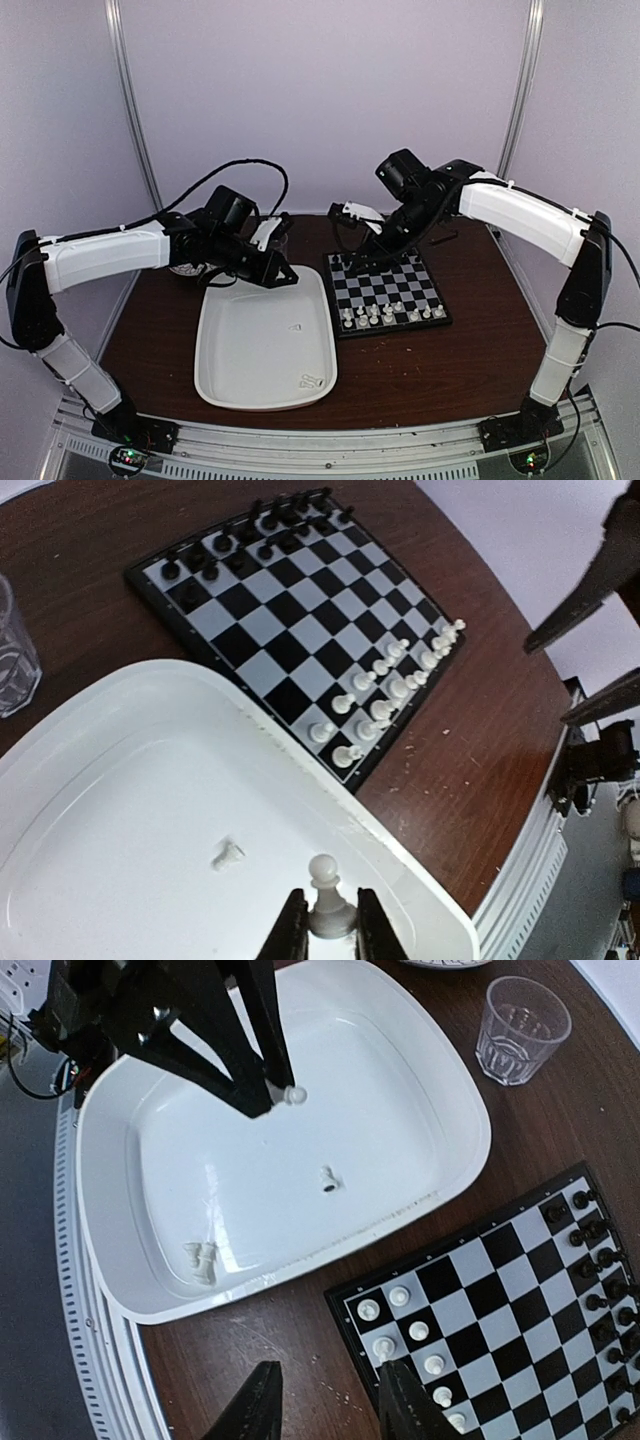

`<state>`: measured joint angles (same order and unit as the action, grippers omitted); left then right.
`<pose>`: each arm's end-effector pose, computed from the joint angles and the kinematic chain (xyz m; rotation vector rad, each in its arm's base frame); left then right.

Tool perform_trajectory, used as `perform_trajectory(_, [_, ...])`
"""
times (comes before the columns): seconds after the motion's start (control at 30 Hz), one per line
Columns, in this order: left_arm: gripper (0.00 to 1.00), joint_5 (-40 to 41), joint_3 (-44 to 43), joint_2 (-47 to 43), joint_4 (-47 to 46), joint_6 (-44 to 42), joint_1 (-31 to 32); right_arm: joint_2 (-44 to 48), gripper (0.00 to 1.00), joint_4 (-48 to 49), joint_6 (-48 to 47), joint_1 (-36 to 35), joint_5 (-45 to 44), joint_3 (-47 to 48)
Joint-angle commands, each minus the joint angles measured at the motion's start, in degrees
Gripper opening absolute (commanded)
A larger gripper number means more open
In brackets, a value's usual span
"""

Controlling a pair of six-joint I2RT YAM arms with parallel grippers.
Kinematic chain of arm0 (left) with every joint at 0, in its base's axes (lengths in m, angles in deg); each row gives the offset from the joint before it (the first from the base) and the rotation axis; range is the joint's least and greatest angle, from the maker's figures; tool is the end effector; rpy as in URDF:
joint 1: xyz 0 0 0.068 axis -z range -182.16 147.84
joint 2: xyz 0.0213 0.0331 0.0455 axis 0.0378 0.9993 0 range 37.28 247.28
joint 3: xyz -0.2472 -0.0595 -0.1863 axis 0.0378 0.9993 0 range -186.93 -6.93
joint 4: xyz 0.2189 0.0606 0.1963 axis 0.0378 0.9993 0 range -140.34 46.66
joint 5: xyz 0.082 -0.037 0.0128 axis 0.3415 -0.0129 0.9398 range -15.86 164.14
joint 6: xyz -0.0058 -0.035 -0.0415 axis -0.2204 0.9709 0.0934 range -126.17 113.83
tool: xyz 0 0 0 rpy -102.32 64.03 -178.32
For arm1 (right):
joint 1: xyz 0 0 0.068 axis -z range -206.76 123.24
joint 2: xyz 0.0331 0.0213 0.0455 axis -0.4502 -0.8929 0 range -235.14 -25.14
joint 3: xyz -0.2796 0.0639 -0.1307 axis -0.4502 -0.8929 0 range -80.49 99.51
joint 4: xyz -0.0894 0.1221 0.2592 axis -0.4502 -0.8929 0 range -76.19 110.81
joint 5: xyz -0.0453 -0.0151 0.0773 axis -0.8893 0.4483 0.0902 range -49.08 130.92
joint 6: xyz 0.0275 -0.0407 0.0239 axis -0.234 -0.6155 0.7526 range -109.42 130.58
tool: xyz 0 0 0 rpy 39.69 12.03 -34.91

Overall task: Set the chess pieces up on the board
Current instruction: Pass from the left arm to the right

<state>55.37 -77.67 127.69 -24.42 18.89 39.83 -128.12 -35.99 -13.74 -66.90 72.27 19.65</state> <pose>0.2803 -0.2682 0.3038 0.5384 2.4639 -0.9140 0.3170 0.2922 0.3682 -1.5411 2.0762 0.8131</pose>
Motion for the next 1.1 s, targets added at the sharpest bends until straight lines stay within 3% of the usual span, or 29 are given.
perform_trajectory(0.0, [0.09,-8.99,3.60,-3.00,-8.61,-3.50,0.15,-3.66,0.37,3.19,7.13,-0.12,10.51,4.11])
perform_trajectory(0.3, [0.10,-12.69,5.40,-5.61,-11.71,-3.83,0.56,-14.17,0.43,2.23,17.69,-0.35,24.52,15.38])
perform_trajectory(0.67, [0.10,-14.61,5.70,-5.84,-13.49,-3.88,1.85,-15.75,0.41,7.27,23.97,-0.47,35.39,12.57])
perform_trajectory(1.07, [0.10,-12.91,5.76,-7.19,-13.17,-4.33,1.88,-15.72,0.38,6.76,23.53,-0.71,37.82,10.29])
